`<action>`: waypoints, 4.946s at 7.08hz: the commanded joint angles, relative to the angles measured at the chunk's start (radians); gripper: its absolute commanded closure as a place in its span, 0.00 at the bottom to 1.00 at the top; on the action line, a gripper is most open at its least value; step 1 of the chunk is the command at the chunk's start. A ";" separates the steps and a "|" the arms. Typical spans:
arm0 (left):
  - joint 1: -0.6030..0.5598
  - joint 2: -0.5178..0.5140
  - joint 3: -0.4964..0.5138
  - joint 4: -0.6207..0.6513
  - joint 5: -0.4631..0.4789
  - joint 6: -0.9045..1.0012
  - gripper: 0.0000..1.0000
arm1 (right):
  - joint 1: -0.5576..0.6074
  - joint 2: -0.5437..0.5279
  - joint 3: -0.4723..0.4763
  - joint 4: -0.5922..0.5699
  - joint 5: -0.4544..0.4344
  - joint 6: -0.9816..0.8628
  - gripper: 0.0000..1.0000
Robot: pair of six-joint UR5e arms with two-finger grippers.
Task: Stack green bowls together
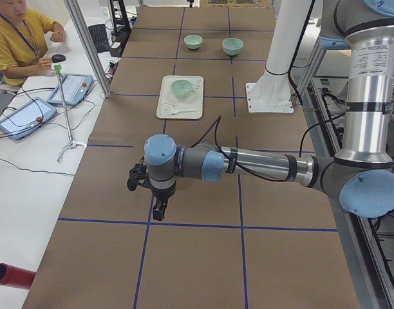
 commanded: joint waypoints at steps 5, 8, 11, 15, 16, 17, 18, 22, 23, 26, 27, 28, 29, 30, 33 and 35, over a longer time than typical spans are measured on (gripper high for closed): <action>0.114 -0.080 0.153 -0.492 0.000 -0.070 0.00 | -0.162 0.110 -0.017 0.098 0.036 0.271 0.00; 0.371 -0.071 0.157 -0.622 0.085 -0.599 0.00 | -0.209 0.124 -0.018 0.106 0.034 0.279 0.00; 0.494 -0.068 0.189 -0.698 0.192 -0.839 0.18 | -0.208 0.124 -0.018 0.106 0.033 0.279 0.00; 0.533 -0.065 0.208 -0.752 0.235 -0.867 1.00 | -0.208 0.124 -0.015 0.106 0.033 0.279 0.00; 0.530 -0.060 0.163 -0.740 0.226 -0.862 1.00 | -0.208 0.124 -0.014 0.106 0.033 0.279 0.00; 0.530 -0.062 0.117 -0.721 0.227 -0.862 1.00 | -0.208 0.124 -0.012 0.106 0.033 0.279 0.00; 0.530 -0.072 0.089 -0.680 0.236 -0.870 1.00 | -0.208 0.124 -0.011 0.106 0.034 0.282 0.00; 0.600 -0.468 -0.037 -0.181 0.261 -1.165 1.00 | -0.208 0.124 0.006 0.106 0.034 0.299 0.00; 0.705 -0.573 -0.016 -0.166 0.350 -1.303 1.00 | -0.208 0.124 0.006 0.106 0.036 0.301 0.00; 0.868 -0.798 0.143 -0.172 0.461 -1.526 1.00 | -0.208 0.124 0.005 0.106 0.034 0.301 0.00; 0.942 -0.815 0.182 -0.175 0.547 -1.551 1.00 | -0.208 0.124 0.006 0.106 0.036 0.301 0.00; 0.959 -0.820 0.197 -0.186 0.578 -1.560 1.00 | -0.208 0.124 0.006 0.106 0.036 0.301 0.00; 0.964 -0.823 0.199 -0.187 0.578 -1.560 1.00 | -0.208 0.124 0.006 0.106 0.036 0.301 0.00; 0.988 -0.815 0.200 -0.186 0.578 -1.560 1.00 | -0.208 0.124 0.006 0.106 0.036 0.301 0.00; 1.013 -0.809 0.217 -0.186 0.578 -1.554 1.00 | -0.208 0.124 0.006 0.106 0.036 0.301 0.00; 1.013 -0.807 0.216 -0.186 0.578 -1.551 1.00 | -0.208 0.124 0.006 0.106 0.036 0.299 0.00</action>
